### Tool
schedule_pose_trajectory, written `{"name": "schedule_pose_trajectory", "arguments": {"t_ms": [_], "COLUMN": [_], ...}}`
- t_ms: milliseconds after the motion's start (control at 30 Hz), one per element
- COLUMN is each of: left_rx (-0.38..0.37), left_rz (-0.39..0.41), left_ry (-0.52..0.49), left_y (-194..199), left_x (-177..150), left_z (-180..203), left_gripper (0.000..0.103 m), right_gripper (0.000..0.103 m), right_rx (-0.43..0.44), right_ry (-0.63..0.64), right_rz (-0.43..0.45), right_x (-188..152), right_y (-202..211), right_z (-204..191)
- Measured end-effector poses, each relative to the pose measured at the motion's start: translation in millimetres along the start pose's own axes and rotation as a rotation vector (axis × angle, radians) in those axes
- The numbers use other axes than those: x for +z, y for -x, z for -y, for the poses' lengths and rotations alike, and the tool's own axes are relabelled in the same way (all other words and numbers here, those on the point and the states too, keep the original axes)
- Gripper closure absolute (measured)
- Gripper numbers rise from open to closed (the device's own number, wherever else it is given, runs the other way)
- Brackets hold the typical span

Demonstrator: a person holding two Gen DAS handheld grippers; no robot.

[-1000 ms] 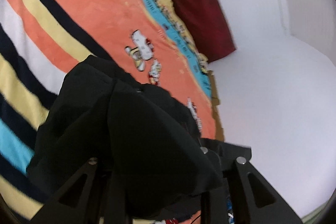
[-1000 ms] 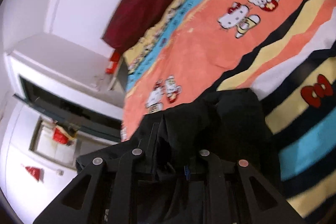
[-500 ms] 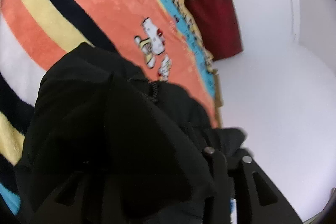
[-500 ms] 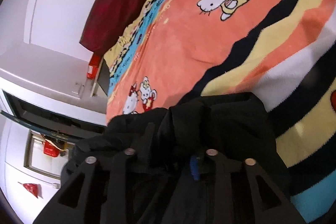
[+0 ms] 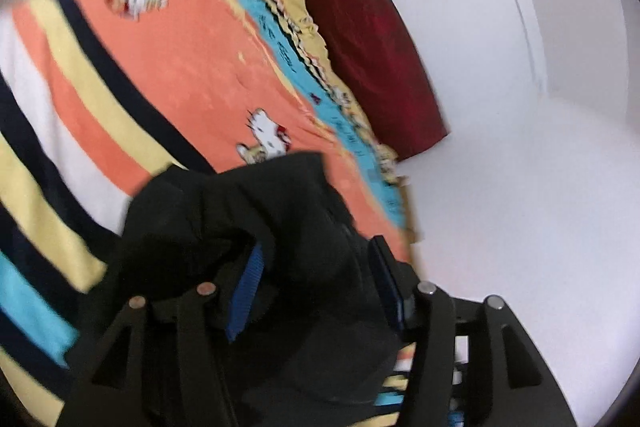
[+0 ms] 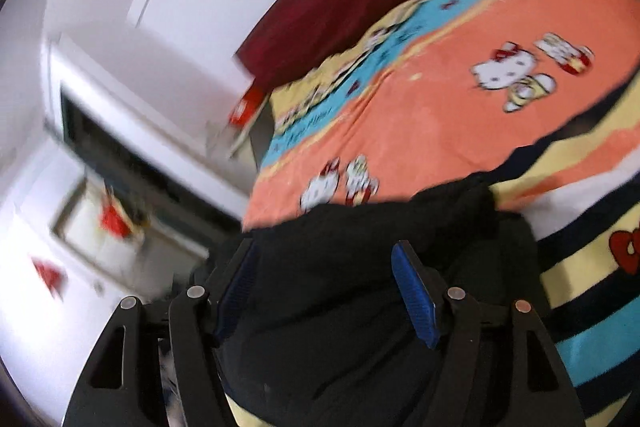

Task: Fold large clothes
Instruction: 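Press the folded jacket flat with both grippers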

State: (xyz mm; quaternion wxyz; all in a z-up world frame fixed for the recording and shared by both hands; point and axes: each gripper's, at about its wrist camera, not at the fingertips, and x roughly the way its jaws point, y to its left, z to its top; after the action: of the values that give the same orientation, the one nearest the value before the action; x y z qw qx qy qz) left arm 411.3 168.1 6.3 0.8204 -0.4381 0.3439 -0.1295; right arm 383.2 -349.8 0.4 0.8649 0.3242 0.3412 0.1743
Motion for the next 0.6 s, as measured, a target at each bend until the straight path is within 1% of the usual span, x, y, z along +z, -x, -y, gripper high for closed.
{"name": "schedule_pose_trajectory", "arguments": {"t_ms": [67, 167, 233, 300, 367, 433, 467, 500, 567, 600], "left_rx": [0.033, 0.07, 0.096, 0.149, 0.189, 0.272, 0.322, 0.349, 0.407, 0.426], "left_rz": [-0.009, -0.029, -0.069, -0.118, -0.181, -0.232, -0.235, -0.229, -0.217, -0.216], "left_ry": [-0.097, -0.232, -0.323, -0.406, -0.46, -0.561, -0.611, -0.639, -0.702, -0.72], "left_y": [1.0, -6.7, -27.3, -59.0, -94.5, -132.6, -148.2, -157.0, -181.4, -189.5], "left_x": [-11.0, -31.4, -46.1, -60.0, -67.9, -72.5, -71.6, -70.5, -62.7, -60.6], "left_z": [18.2, 44.0, 60.9, 72.9, 78.2, 85.6, 89.1, 91.8, 97.6, 96.8], "left_gripper": [0.051, 0.051, 0.051, 0.051, 0.051, 0.051, 0.051, 0.051, 0.051, 0.049], "right_gripper": [0.035, 0.035, 0.035, 0.035, 0.034, 0.023, 0.021, 0.019, 0.019, 0.02], "right_rx": [-0.04, -0.066, -0.086, -0.12, -0.165, -0.181, -0.205, -0.227, -0.258, -0.269], "right_ry": [0.122, 0.232, 0.268, 0.313, 0.346, 0.352, 0.358, 0.361, 0.377, 0.387], "right_rz": [-0.04, -0.09, -0.111, -0.132, -0.143, -0.163, -0.179, -0.185, -0.197, -0.204], "right_x": [-15.2, -34.9, -43.1, -46.7, -42.5, -32.3, -25.5, -18.8, -5.5, -1.3], "right_y": [-9.8, -29.1, -41.5, -59.5, -79.7, -96.6, -107.3, -115.1, -131.5, -137.9], "right_z": [-24.1, -45.7, -49.6, -52.0, -50.8, -47.7, -46.1, -43.8, -41.1, -40.2]}}
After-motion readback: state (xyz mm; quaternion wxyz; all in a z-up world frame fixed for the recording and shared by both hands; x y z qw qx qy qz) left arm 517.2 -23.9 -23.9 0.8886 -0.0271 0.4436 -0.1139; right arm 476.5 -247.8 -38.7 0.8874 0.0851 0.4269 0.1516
